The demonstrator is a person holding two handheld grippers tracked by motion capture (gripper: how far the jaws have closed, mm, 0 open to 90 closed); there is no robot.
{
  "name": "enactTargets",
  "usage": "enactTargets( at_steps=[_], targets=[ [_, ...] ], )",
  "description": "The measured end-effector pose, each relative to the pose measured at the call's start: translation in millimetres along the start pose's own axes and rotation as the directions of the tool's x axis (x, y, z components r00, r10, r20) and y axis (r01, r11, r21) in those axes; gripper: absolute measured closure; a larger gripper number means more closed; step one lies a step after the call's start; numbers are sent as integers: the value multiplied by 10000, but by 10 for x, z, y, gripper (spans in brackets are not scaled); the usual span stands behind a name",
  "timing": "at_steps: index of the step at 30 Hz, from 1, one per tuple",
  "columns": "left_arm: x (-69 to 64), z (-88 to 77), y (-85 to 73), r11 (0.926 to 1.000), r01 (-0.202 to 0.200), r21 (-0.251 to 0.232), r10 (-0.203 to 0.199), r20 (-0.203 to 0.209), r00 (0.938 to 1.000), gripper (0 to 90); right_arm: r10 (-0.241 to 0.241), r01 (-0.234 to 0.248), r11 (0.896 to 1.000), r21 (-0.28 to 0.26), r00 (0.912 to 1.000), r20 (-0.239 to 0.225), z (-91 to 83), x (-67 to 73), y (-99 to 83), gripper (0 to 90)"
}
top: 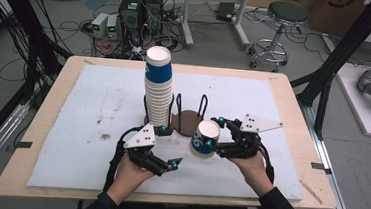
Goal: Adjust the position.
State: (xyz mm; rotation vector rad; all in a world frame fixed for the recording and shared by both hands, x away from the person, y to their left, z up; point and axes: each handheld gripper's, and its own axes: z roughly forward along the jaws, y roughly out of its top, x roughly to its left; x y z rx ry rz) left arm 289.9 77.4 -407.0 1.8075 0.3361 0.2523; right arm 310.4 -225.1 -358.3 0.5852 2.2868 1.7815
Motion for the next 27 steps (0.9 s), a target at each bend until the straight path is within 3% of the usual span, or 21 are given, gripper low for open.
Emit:
enactTargets(
  at_steps=[8,13,27],
  targets=[
    [-45,149,-18,9992,402,-79,-396,659,9970,65,-244,253,9996,134,9979,-599,86,88,-19,309],
    [-70,229,-26,9992,402,3,-400,963,9946,65,-419,436,9989,151,9943,-983,134,146,-37,309],
    [-61,369,-58,9984,429,364,-477,1448,9883,66,-266,316,9992,245,9830,-1815,232,245,-78,309]
  ],
)
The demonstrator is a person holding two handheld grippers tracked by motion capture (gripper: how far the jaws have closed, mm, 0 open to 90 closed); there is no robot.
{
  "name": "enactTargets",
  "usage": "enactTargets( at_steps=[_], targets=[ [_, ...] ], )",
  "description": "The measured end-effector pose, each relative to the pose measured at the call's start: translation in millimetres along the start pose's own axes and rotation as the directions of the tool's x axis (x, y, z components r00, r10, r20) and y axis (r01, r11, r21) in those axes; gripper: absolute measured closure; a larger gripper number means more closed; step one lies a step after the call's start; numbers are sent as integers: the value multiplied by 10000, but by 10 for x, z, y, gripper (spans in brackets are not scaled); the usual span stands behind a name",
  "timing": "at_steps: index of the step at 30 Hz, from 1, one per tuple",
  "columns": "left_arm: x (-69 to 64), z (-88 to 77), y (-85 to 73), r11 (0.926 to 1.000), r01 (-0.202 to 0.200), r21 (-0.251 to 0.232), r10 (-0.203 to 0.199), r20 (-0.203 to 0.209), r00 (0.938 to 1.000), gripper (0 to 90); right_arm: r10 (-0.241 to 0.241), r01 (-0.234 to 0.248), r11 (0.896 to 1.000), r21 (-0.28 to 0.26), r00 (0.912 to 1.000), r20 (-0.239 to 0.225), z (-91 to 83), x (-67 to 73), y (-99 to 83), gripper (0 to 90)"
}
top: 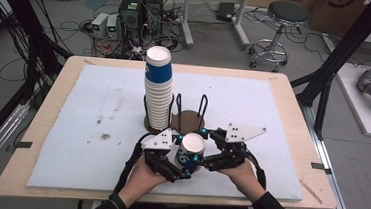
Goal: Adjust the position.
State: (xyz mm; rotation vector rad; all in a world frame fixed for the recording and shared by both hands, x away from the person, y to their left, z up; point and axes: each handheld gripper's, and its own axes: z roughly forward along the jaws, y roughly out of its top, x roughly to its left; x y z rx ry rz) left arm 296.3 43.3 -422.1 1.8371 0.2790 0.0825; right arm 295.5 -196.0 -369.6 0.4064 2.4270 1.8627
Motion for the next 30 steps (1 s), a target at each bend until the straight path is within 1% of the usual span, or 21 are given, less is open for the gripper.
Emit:
enactTargets(
  at_steps=[1,3,5,7,11,12,14,15,16,17,18,20,21,22,24,25,27,28,30],
  targets=[
    [2,1,-2,10000,20,33,-21,68,10000,71,-34,34,10000,5,10000,-22,2,-3,0,309],
    [-2,-2,-2,10000,-27,55,26,127,9999,113,-53,53,10000,-20,10000,-19,7,-3,0,309],
    [-6,-9,0,9999,-95,52,94,169,9998,174,-72,72,10000,-27,10000,0,10,-4,0,310],
    [-10,-8,2,9999,-61,97,60,134,9999,186,-65,65,10000,-8,10000,17,11,-6,-1,310],
    [-8,-15,12,9994,-146,302,142,131,9998,207,-71,71,9999,74,10000,-35,17,-8,-3,309],
    [-11,-14,13,9994,-102,341,97,143,9999,211,-77,77,9999,123,10000,-45,17,-9,-1,307],
    [-7,-11,20,9989,-116,463,105,238,9997,217,-108,111,9997,228,9999,-107,16,-13,7,280],
    [-5,-10,25,9982,-135,581,121,249,9996,220,-105,109,9995,296,9999,-126,14,-13,16,242],
    [-4,-7,29,9978,-134,651,116,280,9995,222,-44,48,9993,366,9999,-122,8,-18,29,210],
    [-3,-5,34,9975,-93,704,72,300,9995,223,133,-125,9988,465,9998,-165,0,-26,47,205],
    [-3,-6,40,9967,-48,807,22,323,9995,225,186,-172,9983,560,9995,-252,-15,-39,69,204],
    [-2,-11,56,9937,-178,1108,147,289,9995,229,76,-70,9985,550,9999,-104,-62,-41,116,202],
    [-4,-13,71,9906,-285,1341,256,232,9994,232,-59,60,9977,672,10000,-27,-86,-45,141,202],
    [-3,-14,86,9876,-364,1527,339,188,9992,234,-169,164,9959,886,9998,43,-106,-47,172,198],
    [-8,-18,113,9839,-428,1735,418,94,9991,236,-262,264,9919,1239,9997,-36,-113,-50,203,188],
    [-8,-21,128,9806,-518,1888,521,33,9986,238,-378,377,9885,1465,9993,-22,-110,-47,214,189],
    [-13,-20,154,9712,-745,2264,784,-81,9969,241,-494,472,9824,1807,9988,75,-84,-33,218,188],
    [-18,-20,165,9655,-856,2461,916,-132,9957,244,-526,509,9783,2010,9986,33,-63,-29,212,189],
    [-17,-15,177,9575,-944,2725,1032,-181,9945,247,-544,483,9682,2454,9984,181,-12,-13,191,189]
  ],
)
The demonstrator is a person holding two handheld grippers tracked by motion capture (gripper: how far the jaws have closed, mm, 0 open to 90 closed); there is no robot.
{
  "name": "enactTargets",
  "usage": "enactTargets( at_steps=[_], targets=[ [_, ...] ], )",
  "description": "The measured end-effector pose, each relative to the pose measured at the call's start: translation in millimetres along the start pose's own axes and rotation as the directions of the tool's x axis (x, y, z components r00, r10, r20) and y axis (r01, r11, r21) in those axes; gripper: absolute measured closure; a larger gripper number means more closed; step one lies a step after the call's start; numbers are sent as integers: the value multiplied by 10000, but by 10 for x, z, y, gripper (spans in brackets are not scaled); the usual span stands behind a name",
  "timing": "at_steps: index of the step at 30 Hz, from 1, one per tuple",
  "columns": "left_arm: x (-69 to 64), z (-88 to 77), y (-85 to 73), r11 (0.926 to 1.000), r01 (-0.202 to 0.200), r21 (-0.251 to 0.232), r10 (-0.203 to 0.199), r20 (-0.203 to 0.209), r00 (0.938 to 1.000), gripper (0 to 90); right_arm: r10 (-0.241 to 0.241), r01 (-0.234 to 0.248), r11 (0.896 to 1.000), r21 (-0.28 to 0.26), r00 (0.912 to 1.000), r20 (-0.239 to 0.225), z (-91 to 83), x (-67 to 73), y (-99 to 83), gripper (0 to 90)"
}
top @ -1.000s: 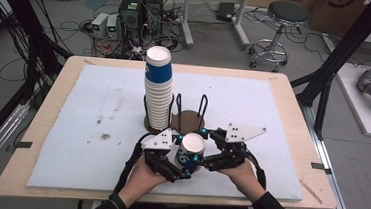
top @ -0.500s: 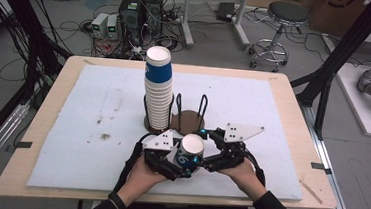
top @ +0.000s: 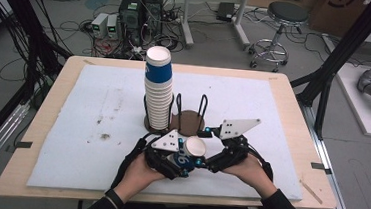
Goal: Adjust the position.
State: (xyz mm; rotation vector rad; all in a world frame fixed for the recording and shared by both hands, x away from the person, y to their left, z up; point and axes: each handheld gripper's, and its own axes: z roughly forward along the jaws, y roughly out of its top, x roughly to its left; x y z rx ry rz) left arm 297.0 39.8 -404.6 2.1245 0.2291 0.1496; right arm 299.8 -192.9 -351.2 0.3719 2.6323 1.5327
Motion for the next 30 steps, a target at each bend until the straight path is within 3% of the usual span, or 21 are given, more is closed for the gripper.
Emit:
enactTargets(
  at_steps=[3,5,8,11,14,16,20,23,25,28,30],
  targets=[
    [-14,4,11,9997,-173,179,174,-61,9998,250,94,-102,9985,540,9998,153,84,-3,-27,202],
    [-19,1,12,9996,-240,175,243,-173,9996,248,39,-24,9978,658,9997,-229,102,-23,-43,293],
    [-26,-16,1,9991,-283,-331,275,-261,9993,196,20,-5,9990,437,9994,-348,71,-38,-42,295],
    [-25,-46,-21,9924,-205,-1211,162,-358,9992,120,214,-219,9997,-143,9990,-404,2,-89,-51,297],
    [8,-84,-70,9767,186,-2139,-267,-351,9990,69,462,-497,9954,-821,9980,-441,-79,-144,-71,298],
    [49,-112,-109,9609,522,-2718,-577,-126,9983,68,533,-588,9911,-1196,9974,-483,-124,-159,-76,298],
    [74,-133,-133,9337,831,-3482,-794,249,9965,68,847,-955,9779,-1858,9943,-653,-189,-176,-89,299],
    [58,-116,-115,9318,716,-3560,-642,325,9974,68,994,-1178,9697,-2139,9905,-948,-172,-175,-105,298],
    [51,-117,-111,9358,688,-3456,-584,405,9975,71,906,-1121,9695,-2180,9902,-1060,-151,-168,-109,298],
    [67,-145,-126,9389,876,-3329,-736,543,9958,161,902,-1134,9695,-2172,9894,-1139,-136,-153,-106,298],
    [78,-164,-121,9453,908,-3135,-760,593,9953,181,970,-1206,9697,-2124,9882,-1182,-126,-157,-109,298]
  ],
)
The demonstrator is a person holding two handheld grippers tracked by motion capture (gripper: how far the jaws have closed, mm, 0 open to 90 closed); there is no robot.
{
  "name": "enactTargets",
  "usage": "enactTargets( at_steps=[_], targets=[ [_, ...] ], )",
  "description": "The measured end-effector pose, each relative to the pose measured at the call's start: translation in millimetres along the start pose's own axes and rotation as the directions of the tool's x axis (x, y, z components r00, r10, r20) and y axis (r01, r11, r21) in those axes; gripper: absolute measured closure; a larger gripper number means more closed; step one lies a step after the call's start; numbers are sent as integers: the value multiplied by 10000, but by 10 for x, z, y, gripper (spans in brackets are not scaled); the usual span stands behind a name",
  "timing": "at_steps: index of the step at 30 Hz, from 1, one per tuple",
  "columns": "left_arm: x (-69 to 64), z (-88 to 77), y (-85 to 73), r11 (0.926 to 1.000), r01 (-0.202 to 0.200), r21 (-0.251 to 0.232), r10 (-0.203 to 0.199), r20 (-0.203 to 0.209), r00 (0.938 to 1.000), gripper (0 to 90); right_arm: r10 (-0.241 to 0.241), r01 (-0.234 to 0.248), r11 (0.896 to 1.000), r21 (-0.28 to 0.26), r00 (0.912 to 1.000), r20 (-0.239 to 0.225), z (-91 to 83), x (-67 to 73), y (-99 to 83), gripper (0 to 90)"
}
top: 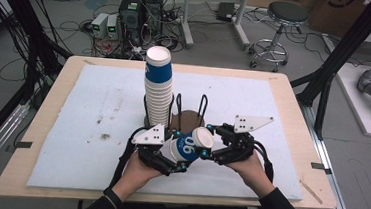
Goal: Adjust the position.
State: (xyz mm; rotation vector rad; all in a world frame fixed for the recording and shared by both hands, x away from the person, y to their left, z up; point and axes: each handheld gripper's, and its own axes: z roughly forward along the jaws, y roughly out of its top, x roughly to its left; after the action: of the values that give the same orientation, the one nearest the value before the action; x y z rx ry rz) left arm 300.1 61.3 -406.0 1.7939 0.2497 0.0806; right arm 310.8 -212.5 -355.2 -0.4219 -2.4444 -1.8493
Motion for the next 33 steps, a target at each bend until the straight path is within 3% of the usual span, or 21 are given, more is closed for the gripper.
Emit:
enactTargets(
  at_steps=[5,9,12,14,16,19,20,22,24,26,28,33],
  targets=[
    [8,-27,64,9985,-74,540,72,31,10000,205,70,-65,9995,301,9998,-169,-5,-30,-2,293],
    [12,-44,121,9899,-348,1376,352,-3,9994,212,-219,207,9934,1133,9997,100,-15,-35,40,212],
    [-3,-34,159,9712,-709,2276,774,-201,9968,213,-584,548,9817,1823,9982,144,-15,-13,82,204],
    [-13,-25,191,9522,-1036,2873,1157,-253,9930,214,-906,839,9716,2213,9957,202,-9,5,97,204],
    [-32,-24,222,9389,-1299,3188,1482,-337,9884,214,-1145,1045,9610,2559,9931,245,19,28,95,196],
    [-48,-30,257,9276,-1613,3370,1812,-281,9830,214,-1580,1410,9405,3090,9870,305,98,49,62,214],
    [-52,-38,261,9286,-1654,3323,1849,-277,9824,212,-1683,1499,9383,3116,9852,330,111,52,52,250],
    [-54,-60,263,9399,-1696,2964,1872,-316,9818,190,-1715,1539,9388,3082,9847,307,101,32,45,272],
    [-51,-81,257,9579,-1638,2359,1764,-332,9838,171,-1517,1418,9473,2872,9883,126,68,5,38,276],
    [-34,-106,236,9801,-1322,1479,1380,-298,9900,152,-1309,1287,9632,2360,9914,-67,19,-21,30,290],
    [-9,-116,202,9935,-897,702,911,-167,9957,129,-1134,1160,9741,1943,9933,-242,-12,-38,36,298],
    [12,-122,160,9990,-404,-181,405,60,9992,111,-1013,1053,9880,1131,9940,-405,-75,-48,43,300]
  ],
)
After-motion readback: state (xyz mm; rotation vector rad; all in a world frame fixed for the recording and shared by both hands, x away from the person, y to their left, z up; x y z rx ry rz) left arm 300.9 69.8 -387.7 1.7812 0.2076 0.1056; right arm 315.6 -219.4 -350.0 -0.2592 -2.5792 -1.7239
